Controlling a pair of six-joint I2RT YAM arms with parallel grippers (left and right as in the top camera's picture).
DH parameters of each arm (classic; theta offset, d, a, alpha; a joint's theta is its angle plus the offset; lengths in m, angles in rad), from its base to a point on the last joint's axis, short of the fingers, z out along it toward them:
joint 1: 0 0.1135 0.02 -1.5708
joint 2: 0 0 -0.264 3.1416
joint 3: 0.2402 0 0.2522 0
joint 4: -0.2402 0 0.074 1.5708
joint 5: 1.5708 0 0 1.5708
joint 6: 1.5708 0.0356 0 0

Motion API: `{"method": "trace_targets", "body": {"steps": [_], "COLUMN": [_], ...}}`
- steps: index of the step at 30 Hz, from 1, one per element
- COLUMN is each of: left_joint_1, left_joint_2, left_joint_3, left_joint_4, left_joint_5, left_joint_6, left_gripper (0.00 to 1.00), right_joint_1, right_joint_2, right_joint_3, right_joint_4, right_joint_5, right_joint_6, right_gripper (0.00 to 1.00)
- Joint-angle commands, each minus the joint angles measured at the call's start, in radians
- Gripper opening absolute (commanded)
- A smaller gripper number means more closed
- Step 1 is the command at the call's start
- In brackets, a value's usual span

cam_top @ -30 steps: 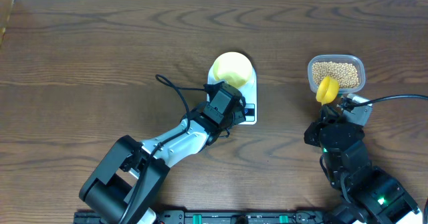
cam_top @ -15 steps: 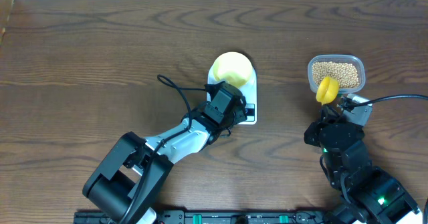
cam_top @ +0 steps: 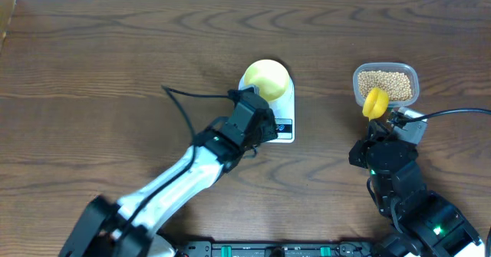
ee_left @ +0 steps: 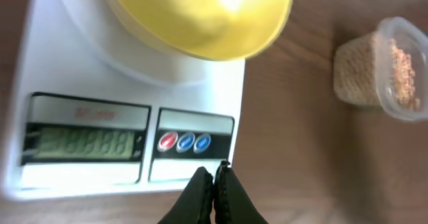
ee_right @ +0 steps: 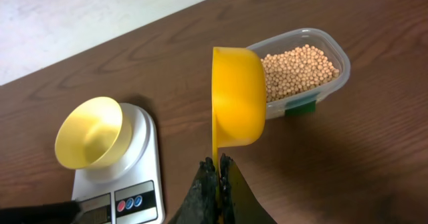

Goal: Scoop item into bowl and weigh 50g on scale

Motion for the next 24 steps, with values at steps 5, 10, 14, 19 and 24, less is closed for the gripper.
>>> {"method": "trace_targets", "body": {"steps": [5,10,14,19,24], "left_joint_1": [0.018,0.171,0.326,0.459,0.503], "left_joint_2": [-0.203,-0.216,-0.191,-0.179,-0.176], "left_joint_3": [0.011,0.010,0.010,0.011,0.010], "left_joint_4": [-0.132,-0.134,-0.112,-0.078,-0.080], "left_joint_5": [-0.241,-0.417,-0.417,-0.417,-0.417], "left_joint_6": [0.264,0.291,0.297,0.346,0.506], "left_gripper": [0.07,0.07,0.09,0.13,0.22], "right_joint_1": [-0.004,-0.004,-0.005,-0.005,-0.041], "right_joint_2": [0.012,0.101,0.198,0.307,0.386], "right_joint_3": [0.004,0.004,0.004,0.005,0.005], "right_joint_4": [0.015,0.106,0.223,0.312,0.397], "right_joint_5": [0.024,0.046,0.049,0.048,-0.018], "right_joint_6": [-0.011,-0.011,-0.011,0.008,0.066], "right_gripper": [0.01,0.01,0.01,0.01,0.01]}}
